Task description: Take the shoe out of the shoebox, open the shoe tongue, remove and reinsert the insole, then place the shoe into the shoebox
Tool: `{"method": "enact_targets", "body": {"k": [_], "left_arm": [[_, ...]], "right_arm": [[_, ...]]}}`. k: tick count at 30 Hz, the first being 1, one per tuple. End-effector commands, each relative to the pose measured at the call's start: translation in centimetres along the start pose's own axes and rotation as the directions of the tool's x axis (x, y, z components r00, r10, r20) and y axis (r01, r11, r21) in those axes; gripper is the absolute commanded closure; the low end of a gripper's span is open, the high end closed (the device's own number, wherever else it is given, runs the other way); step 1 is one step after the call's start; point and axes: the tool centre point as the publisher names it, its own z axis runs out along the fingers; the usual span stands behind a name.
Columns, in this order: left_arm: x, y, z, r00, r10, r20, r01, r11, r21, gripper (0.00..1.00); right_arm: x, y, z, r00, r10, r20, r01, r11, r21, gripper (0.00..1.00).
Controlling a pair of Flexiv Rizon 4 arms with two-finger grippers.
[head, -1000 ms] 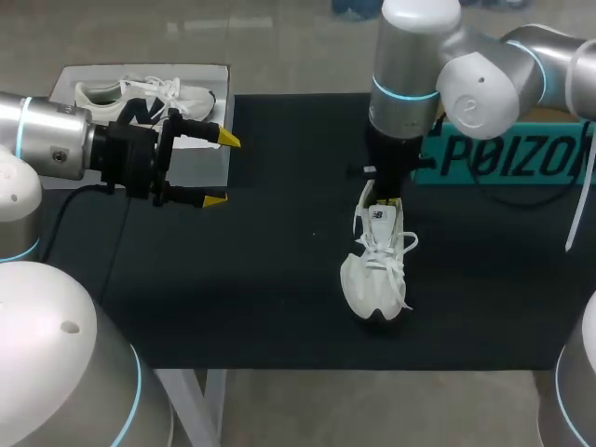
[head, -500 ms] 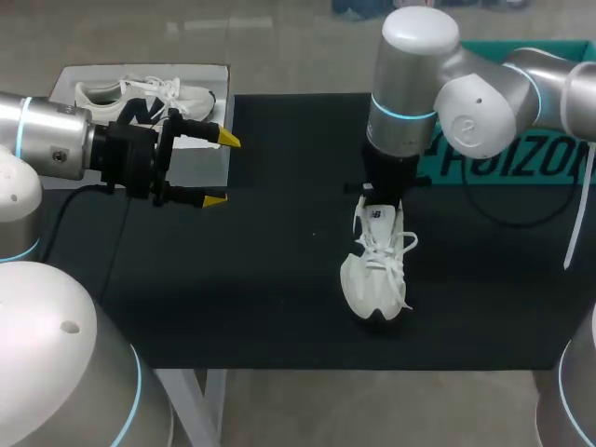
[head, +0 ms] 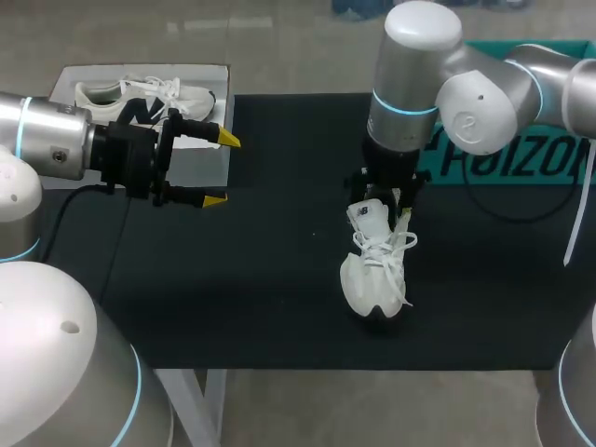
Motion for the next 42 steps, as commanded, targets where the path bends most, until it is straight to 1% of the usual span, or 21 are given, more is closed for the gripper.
{"method": "enact_targets", "body": {"k": [1,7,11,17,23,24,25,26,27,32,37,42], "left_arm": [[0.0,0.0,0.0,1.000,0.000,-0.003,0.000,1.000,-0.001,0.00],[0.0,0.0,0.0,1.000,0.000,-0.003,0.000,1.000,-0.001,0.00],[0.0,0.0,0.0,1.000,0.000,-0.003,0.000,1.000,-0.001,0.00],[0.0,0.0,0.0,1.000,0.000,-0.003,0.000,1.000,-0.001,0.00],[0.0,0.0,0.0,1.000,0.000,-0.003,0.000,1.000,-0.001,0.00],[0.0,0.0,0.0,1.000,0.000,-0.003,0.000,1.000,-0.001,0.00],[0.0,0.0,0.0,1.000,0.000,-0.003,0.000,1.000,-0.001,0.00],[0.0,0.0,0.0,1.000,0.000,-0.003,0.000,1.000,-0.001,0.00],[0.0,0.0,0.0,1.000,0.000,-0.003,0.000,1.000,-0.001,0.00],[0.0,0.0,0.0,1.000,0.000,-0.003,0.000,1.000,-0.001,0.00],[0.0,0.0,0.0,1.000,0.000,-0.003,0.000,1.000,-0.001,0.00],[0.0,0.0,0.0,1.000,0.000,-0.003,0.000,1.000,-0.001,0.00]], "right_arm": [[0.0,0.2,-0.8,1.000,-0.007,-0.001,0.007,1.000,-0.026,0.00],[-0.2,1.6,-2.3,1.000,-0.019,0.007,0.019,0.997,-0.076,0.00],[-0.1,1.7,-4.2,0.999,-0.029,0.017,0.031,0.992,-0.119,0.00],[0.4,0.7,-6.7,0.999,-0.045,0.028,0.049,0.985,-0.167,0.00],[0.7,-1.6,-8.4,0.998,-0.059,0.020,0.062,0.981,-0.185,0.00],[0.8,-2.0,-8.6,0.998,-0.063,0.021,0.066,0.980,-0.186,0.34],[0.8,-2.4,-8.7,0.998,-0.065,0.023,0.068,0.980,-0.184,0.62],[0.8,-2.8,-8.8,0.998,-0.065,0.019,0.067,0.980,-0.187,0.80],[0.8,-3.0,-8.8,0.997,-0.071,0.022,0.074,0.980,-0.183,1.00],[1.2,-4.3,-7.8,0.996,-0.089,0.021,0.091,0.985,-0.149,1.00],[1.3,-4.4,-6.1,0.996,-0.085,-0.003,0.084,0.988,-0.127,1.00],[1.2,-3.9,-4.6,0.997,-0.079,-0.016,0.077,0.991,-0.111,1.00]]}}
